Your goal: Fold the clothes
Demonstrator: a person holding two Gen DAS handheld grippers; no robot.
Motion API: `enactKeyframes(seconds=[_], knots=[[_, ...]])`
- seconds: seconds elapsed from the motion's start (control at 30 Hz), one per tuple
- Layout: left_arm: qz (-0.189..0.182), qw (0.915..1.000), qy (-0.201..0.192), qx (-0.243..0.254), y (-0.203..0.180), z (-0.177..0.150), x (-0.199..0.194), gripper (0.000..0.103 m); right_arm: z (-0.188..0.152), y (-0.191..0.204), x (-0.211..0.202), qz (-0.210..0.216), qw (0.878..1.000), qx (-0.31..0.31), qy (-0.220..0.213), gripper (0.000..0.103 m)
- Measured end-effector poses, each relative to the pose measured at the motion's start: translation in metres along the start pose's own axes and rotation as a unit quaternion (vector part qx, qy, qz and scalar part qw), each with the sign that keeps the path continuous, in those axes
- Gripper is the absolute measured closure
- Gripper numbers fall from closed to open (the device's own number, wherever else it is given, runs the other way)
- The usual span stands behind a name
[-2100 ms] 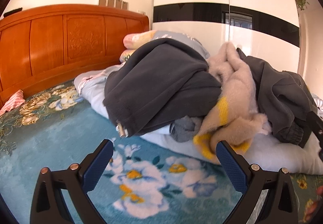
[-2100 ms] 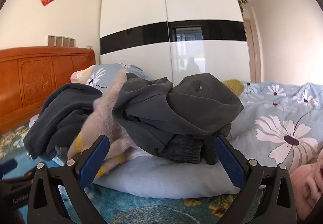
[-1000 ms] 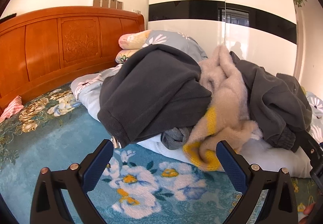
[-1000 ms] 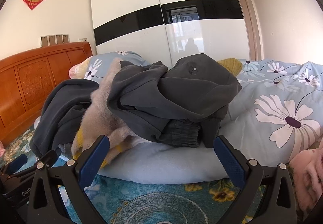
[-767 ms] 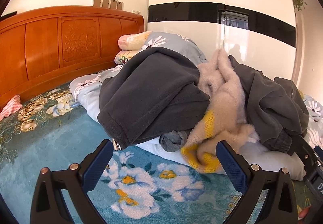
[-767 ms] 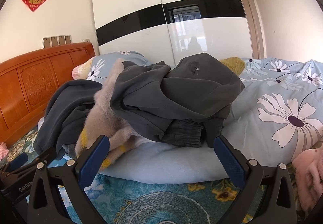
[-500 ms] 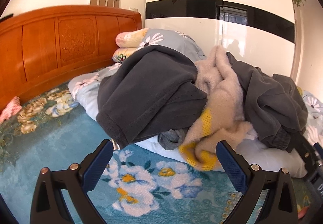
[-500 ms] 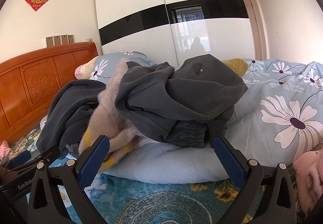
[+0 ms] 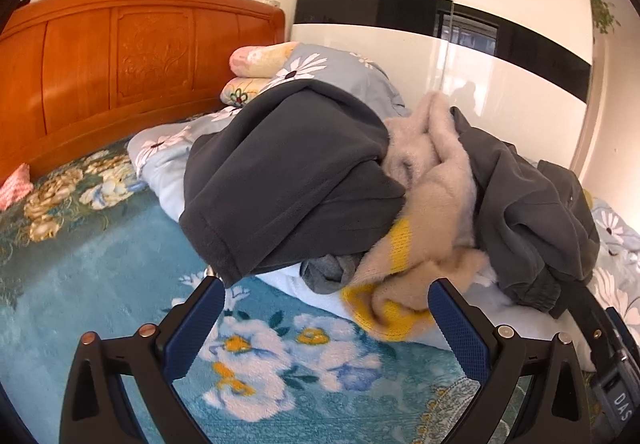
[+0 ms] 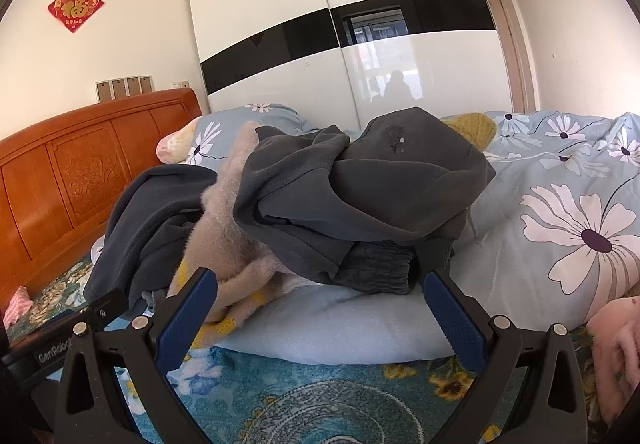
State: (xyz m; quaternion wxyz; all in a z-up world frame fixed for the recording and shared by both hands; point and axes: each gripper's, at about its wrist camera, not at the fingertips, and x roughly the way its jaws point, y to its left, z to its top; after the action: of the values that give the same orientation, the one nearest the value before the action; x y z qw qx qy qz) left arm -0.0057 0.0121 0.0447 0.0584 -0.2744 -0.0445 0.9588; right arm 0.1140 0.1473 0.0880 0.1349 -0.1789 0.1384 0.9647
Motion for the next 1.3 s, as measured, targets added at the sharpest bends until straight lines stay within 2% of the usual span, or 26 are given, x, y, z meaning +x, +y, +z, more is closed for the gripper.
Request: enactKeyframes(seconds=[0.23, 0.37, 0.5, 0.6, 0.67, 0.8, 1.0, 1.13, 1.2, 1.23, 1.3], knots=[[-0.019, 0.9974, 0.008, 0.069, -0.033, 0.022, 0.010, 0.000, 0.000, -0.006, 0.001, 0.008, 1.000, 0.014, 0.006, 0.000], [-0.024, 0.9949, 0.024, 0.095, -0.050, 0.043, 0.029, 0.000, 0.003, -0.022, -0.003, 0.004, 0.999, 0.044, 0.000, 0.000], [-0.044, 0.9899, 0.038, 0.129, -0.075, 0.048, 0.052, 0.001, 0.004, -0.038, -0.003, 0.003, 0.998, 0.067, 0.006, 0.000], [-0.030, 0.9862, 0.060, 0.152, -0.087, 0.042, 0.075, 0.019, 0.005, -0.049, -0.003, 0.004, 0.996, 0.084, 0.013, 0.000], [-0.018, 0.9840, 0.075, 0.160, -0.093, 0.038, 0.090, 0.036, 0.005, -0.056, -0.002, 0.005, 0.995, 0.096, 0.018, 0.000], [-0.025, 0.9864, 0.089, 0.136, -0.094, 0.038, 0.106, 0.036, 0.004, -0.060, -0.002, 0.008, 0.995, 0.098, 0.018, 0.000], [-0.010, 0.9810, 0.092, 0.170, -0.110, 0.033, 0.105, 0.038, 0.003, -0.061, 0.000, 0.012, 0.994, 0.103, 0.025, 0.000], [-0.038, 0.9832, 0.081, 0.159, -0.108, 0.034, 0.091, 0.038, 0.003, -0.062, 0.001, 0.014, 0.994, 0.105, 0.030, 0.000], [-0.028, 0.9802, 0.090, 0.174, -0.111, 0.033, 0.094, 0.039, 0.002, -0.062, 0.001, 0.015, 0.994, 0.107, 0.032, 0.000], [-0.019, 0.9786, 0.094, 0.182, -0.112, 0.032, 0.097, 0.044, 0.002, -0.062, 0.001, 0.016, 0.994, 0.107, 0.033, 0.000], [-0.012, 0.9775, 0.098, 0.187, -0.111, 0.029, 0.100, 0.047, 0.002, -0.063, 0.002, 0.017, 0.993, 0.109, 0.036, 0.000]])
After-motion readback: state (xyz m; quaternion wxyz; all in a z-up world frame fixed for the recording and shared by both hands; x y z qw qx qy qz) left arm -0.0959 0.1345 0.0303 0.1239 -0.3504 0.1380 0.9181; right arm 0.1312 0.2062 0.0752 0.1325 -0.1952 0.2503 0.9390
